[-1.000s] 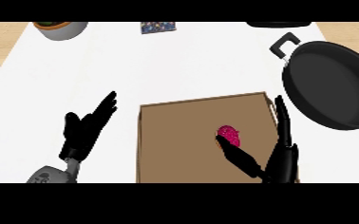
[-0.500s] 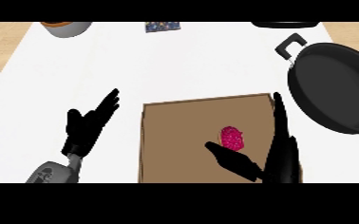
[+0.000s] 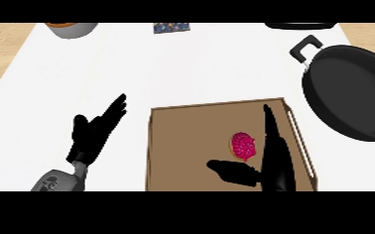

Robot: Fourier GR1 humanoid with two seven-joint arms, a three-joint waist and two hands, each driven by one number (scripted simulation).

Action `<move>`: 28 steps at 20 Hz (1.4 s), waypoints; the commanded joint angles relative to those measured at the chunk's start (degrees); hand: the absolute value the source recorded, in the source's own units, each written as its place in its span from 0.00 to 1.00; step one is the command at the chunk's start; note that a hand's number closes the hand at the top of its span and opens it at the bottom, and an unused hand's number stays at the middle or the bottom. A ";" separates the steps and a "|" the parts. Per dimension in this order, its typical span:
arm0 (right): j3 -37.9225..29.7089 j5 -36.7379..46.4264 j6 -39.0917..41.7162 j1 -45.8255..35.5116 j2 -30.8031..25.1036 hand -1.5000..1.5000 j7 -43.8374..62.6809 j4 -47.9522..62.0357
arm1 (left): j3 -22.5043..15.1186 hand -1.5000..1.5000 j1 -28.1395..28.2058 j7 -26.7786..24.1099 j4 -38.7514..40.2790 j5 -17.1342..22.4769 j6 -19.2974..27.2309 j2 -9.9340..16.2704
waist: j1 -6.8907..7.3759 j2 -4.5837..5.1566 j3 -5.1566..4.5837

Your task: Pick the cupcake from the tray and place it in the pot

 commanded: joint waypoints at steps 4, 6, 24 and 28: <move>-0.65 1.03 -2.25 6.52 -2.77 0.00 -5.37 -1.12 | 2.42 0.50 -2.18 0.50 2.94 -4.13 -0.73 -4.11 | -0.38 -0.03 0.03; -0.92 -0.84 -4.11 10.17 -3.74 0.00 -8.79 -1.75 | 1.81 0.50 -0.04 1.74 -0.21 -5.19 -0.68 -4.38 | -0.33 -0.06 0.04; -6.08 -33.50 -11.72 11.39 0.08 0.00 -44.39 11.82 | 7.01 0.50 1.19 0.92 0.33 -7.65 -4.28 -6.42 | -0.18 -0.01 0.05; -9.99 -44.11 -10.08 8.25 0.10 0.00 -55.57 23.52 | 7.21 0.50 2.24 1.96 -1.82 -7.83 -5.11 -6.26 | 0.05 0.01 0.09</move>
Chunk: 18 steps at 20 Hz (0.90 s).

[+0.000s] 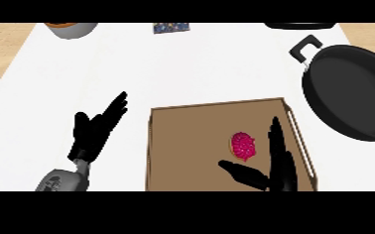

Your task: Pick the cupcake from the tray and place it in the pot

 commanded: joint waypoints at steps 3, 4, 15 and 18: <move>0.53 -6.99 -0.89 -2.03 0.23 0.00 -5.80 4.61 | 2.11 0.50 2.88 0.52 -3.00 -1.42 -3.13 -0.41 | 0.04 -0.03 -0.02; -1.33 -12.36 -2.01 -6.17 0.23 0.00 -13.89 15.11 | 2.05 0.50 0.72 3.00 -2.28 -0.90 -1.99 -0.16 | 0.20 0.03 0.01; 2.73 -17.03 -2.29 -5.85 0.19 1.00 -25.58 19.35 | 3.39 0.50 1.02 -0.41 -0.14 -0.65 -4.12 -0.25 | 0.39 0.05 0.05; 5.47 -17.03 -6.57 -7.94 0.19 1.00 -32.29 23.67 | 2.43 0.50 0.42 -1.22 1.68 -2.41 -3.28 -2.13 | 0.26 0.09 0.02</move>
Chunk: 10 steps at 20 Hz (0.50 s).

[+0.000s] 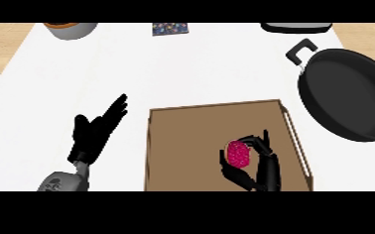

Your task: Pick the cupcake from the tray and place it in the pot

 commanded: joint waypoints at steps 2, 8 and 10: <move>-1.97 -3.45 -0.91 -1.56 1.03 1.00 -6.51 5.44 | 0.26 0.50 1.43 2.75 -3.89 0.07 -0.32 0.20 | 0.45 1.14 1.34; -16.23 -12.10 18.60 7.36 -24.86 1.00 -9.74 -0.76 | 1.89 0.50 1.20 0.44 -0.61 -0.15 0.32 0.87 | -3.14 0.75 1.58; -20.82 -14.77 23.57 8.39 -30.22 1.00 -12.15 0.46 | 2.05 0.50 1.92 0.10 -1.04 0.17 0.99 0.08 | -3.76 0.54 1.69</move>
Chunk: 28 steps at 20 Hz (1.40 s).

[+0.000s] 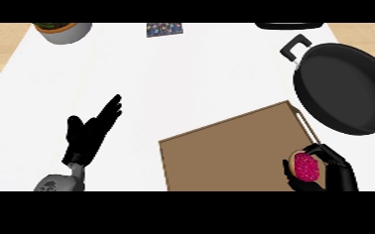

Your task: Pick the cupcake from the tray and place it in the pot

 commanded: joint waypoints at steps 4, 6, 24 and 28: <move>-18.65 -13.09 22.78 6.35 -20.18 1.00 -9.79 9.75 | 0.32 0.50 2.20 -1.25 -0.31 -0.18 0.13 0.29 | -0.69 0.71 0.70; -22.14 -13.16 27.71 6.53 -24.63 1.00 -13.66 16.79 | -0.68 0.50 2.74 -2.43 0.60 -0.66 -0.86 0.05 | 0.44 1.05 0.62; -27.32 -1.28 26.29 -8.77 -39.33 1.00 -14.03 34.42 | -1.56 0.50 2.05 4.71 -6.36 -2.12 -0.73 -2.13 | 2.58 1.05 0.27; -24.96 0.81 24.95 -12.75 -41.28 1.00 -3.28 27.17 | 0.14 0.50 -2.02 3.19 -1.51 -2.25 -1.57 -2.40 | 2.33 1.08 0.23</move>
